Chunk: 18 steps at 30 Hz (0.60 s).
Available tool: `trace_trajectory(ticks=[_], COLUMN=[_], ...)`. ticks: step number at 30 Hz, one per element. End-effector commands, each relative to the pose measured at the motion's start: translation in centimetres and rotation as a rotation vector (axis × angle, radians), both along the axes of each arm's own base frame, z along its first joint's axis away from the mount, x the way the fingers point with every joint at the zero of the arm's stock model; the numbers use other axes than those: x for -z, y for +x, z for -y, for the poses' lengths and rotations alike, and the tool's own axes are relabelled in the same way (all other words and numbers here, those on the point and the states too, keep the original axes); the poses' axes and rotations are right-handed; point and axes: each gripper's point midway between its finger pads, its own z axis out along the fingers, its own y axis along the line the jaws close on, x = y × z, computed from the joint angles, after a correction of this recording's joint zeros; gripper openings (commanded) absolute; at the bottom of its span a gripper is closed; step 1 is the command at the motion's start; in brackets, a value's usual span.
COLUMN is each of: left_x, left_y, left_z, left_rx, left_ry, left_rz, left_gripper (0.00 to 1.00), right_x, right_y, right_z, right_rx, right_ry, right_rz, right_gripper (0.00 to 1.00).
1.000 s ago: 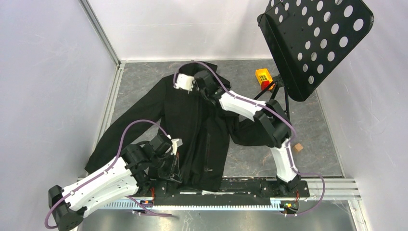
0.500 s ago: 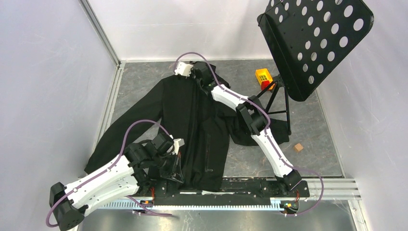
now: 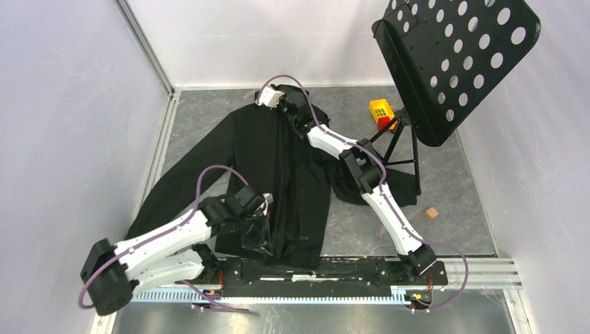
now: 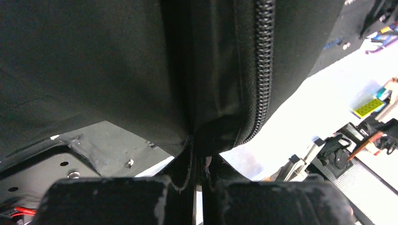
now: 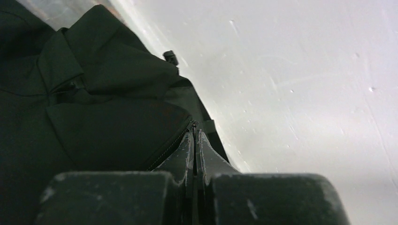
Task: Zip up the jacket
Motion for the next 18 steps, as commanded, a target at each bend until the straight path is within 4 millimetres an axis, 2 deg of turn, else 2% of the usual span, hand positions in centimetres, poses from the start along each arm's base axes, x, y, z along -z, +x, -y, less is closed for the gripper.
trace_trajectory(ticks=[1, 4, 5, 6, 7, 8, 9, 10, 11, 12, 13, 15, 16, 17, 18], left_x=[0.4, 2.2, 2.4, 2.6, 2.7, 2.7, 2.4, 2.1, 1.4, 0.7, -0.2, -2.1, -3.1, -4.1, -5.1], left_y=[2.9, 5.7, 6.1, 6.3, 6.1, 5.8, 5.4, 5.1, 5.0, 4.8, 4.6, 4.3, 4.2, 4.5, 4.6], left_z=[1.5, 0.4, 0.0, -0.5, -1.2, -2.0, -2.4, -2.7, -2.9, -3.1, -3.3, -3.7, -3.8, -4.3, -4.5], left_rx=[-0.084, -0.14, -0.152, -0.164, -0.184, -0.197, -0.215, -0.229, -0.245, -0.253, -0.259, -0.261, -0.262, -0.278, -0.287], left_ry=[0.081, 0.226, 0.258, 0.281, 0.307, 0.32, 0.31, 0.298, 0.272, 0.252, 0.234, 0.203, 0.184, 0.18, 0.161], left_rz=[0.036, 0.123, 0.137, 0.15, 0.151, 0.151, 0.152, 0.153, 0.167, 0.176, 0.187, 0.208, 0.221, 0.255, 0.281], left_gripper=[0.02, 0.02, 0.02, 0.06, 0.16, 0.28, 0.43, 0.54, 0.61, 0.7, 0.83, 0.89, 0.91, 0.92, 0.94], right_x=[-11.4, -13.0, -13.6, -14.2, -14.9, -15.5, -16.1, -17.7, -17.7, -19.3, -19.2, -20.9, -20.6, -21.4, -20.5], right_y=[2.6, 2.8, 2.7, 2.3, 1.5, 0.7, -0.3, -1.4, -2.4, -4.0, -5.7, -10.0, -12.2, -14.6, -17.1], right_z=[5.0, 5.3, 5.2, 4.9, 4.9, 4.9, 5.2, 5.6, 5.8, 6.1, 6.1, 6.9, 7.2, 7.9, 8.0], right_rx=[0.108, 0.096, 0.097, 0.09, 0.088, 0.087, 0.094, 0.113, 0.121, 0.117, 0.108, 0.109, 0.11, 0.119, 0.117], right_ry=[0.212, 0.241, 0.242, 0.238, 0.232, 0.226, 0.223, 0.24, 0.235, 0.252, 0.25, 0.31, 0.32, 0.357, 0.37], right_rz=[0.213, 0.246, 0.244, 0.234, 0.227, 0.217, 0.195, 0.179, 0.137, 0.105, 0.055, -0.013, -0.057, -0.088, -0.141], right_gripper=[0.0, 0.0, 0.06, 0.2, 0.45, 0.66, 0.89, 0.98, 0.98, 0.98, 0.98, 0.98, 0.98, 0.98, 0.98])
